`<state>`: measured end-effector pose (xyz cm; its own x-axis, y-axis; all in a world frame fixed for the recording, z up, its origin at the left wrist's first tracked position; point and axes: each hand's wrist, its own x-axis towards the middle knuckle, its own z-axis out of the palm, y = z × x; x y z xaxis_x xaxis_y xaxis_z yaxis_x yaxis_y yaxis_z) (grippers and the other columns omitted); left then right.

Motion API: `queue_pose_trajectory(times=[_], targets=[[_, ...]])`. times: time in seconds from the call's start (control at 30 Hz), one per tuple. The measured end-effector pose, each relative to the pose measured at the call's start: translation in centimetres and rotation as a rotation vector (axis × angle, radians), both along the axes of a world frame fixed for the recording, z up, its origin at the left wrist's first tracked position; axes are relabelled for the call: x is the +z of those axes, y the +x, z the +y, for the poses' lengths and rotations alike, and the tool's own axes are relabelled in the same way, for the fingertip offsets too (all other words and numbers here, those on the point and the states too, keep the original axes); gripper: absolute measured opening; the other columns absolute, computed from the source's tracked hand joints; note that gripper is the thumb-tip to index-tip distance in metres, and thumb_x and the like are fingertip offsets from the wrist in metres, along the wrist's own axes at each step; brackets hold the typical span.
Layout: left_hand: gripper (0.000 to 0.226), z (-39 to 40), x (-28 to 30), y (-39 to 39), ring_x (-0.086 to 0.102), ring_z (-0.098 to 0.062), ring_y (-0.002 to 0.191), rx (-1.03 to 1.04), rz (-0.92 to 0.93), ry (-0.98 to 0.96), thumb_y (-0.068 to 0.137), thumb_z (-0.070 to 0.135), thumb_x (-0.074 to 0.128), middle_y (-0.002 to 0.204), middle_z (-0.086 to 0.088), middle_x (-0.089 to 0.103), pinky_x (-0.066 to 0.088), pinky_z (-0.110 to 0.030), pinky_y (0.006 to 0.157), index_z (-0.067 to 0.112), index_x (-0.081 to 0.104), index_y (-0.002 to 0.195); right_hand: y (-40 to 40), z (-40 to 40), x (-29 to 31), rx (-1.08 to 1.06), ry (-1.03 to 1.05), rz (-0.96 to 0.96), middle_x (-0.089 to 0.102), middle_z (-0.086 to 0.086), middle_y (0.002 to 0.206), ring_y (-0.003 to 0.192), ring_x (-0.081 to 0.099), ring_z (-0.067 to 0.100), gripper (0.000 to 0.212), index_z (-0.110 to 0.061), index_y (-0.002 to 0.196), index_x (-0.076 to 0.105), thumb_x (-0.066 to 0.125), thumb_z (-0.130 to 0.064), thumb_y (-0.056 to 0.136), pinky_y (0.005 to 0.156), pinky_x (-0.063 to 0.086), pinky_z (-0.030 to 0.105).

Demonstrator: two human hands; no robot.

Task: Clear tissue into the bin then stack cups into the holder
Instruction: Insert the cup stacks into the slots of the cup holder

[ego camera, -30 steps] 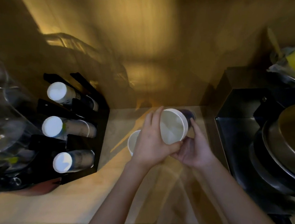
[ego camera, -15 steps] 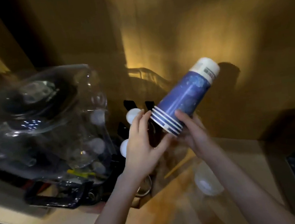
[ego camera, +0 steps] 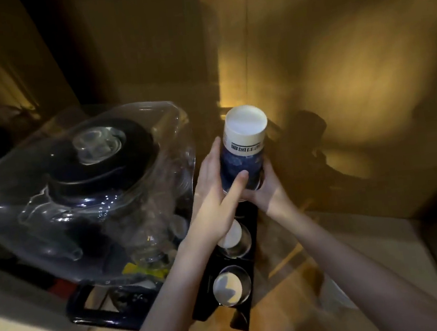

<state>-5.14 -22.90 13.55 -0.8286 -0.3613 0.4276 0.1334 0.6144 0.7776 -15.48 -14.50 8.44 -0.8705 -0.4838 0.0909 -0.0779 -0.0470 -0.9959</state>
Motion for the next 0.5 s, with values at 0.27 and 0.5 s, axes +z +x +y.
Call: queue_pose_trajectory(times=[0.27, 0.5], targets=[[0.066, -0.9, 1.2, -2.5, 0.036, -0.021, 0.130, 0.069, -0.011, -0.197, 0.084, 0.024, 0.060, 0.143, -0.012, 0.035, 0.027, -0.013, 0.097, 0.018, 0.028, 0.141, -1.5, -0.5, -2.2, 0.064, 0.291, 0.049, 0.051, 0.001, 0.130, 0.123, 0.048, 0.021, 0.096, -0.018, 0.132, 0.036, 0.088, -0.015, 0.051, 0.102, 0.044, 0.041], [0.067, -0.5, -1.7, -3.0, 0.039, -0.025, 0.123, -0.020, -0.231, -0.156, 0.090, 0.018, 0.053, 0.140, -0.015, 0.026, 0.034, -0.023, 0.098, 0.021, 0.015, 0.145, -2.0, 0.0, -3.1, 0.088, 0.359, -0.148, 0.053, 0.007, 0.128, 0.119, 0.050, 0.023, 0.094, -0.011, 0.135, 0.035, 0.086, -0.016, 0.056, 0.098, 0.044, 0.036]])
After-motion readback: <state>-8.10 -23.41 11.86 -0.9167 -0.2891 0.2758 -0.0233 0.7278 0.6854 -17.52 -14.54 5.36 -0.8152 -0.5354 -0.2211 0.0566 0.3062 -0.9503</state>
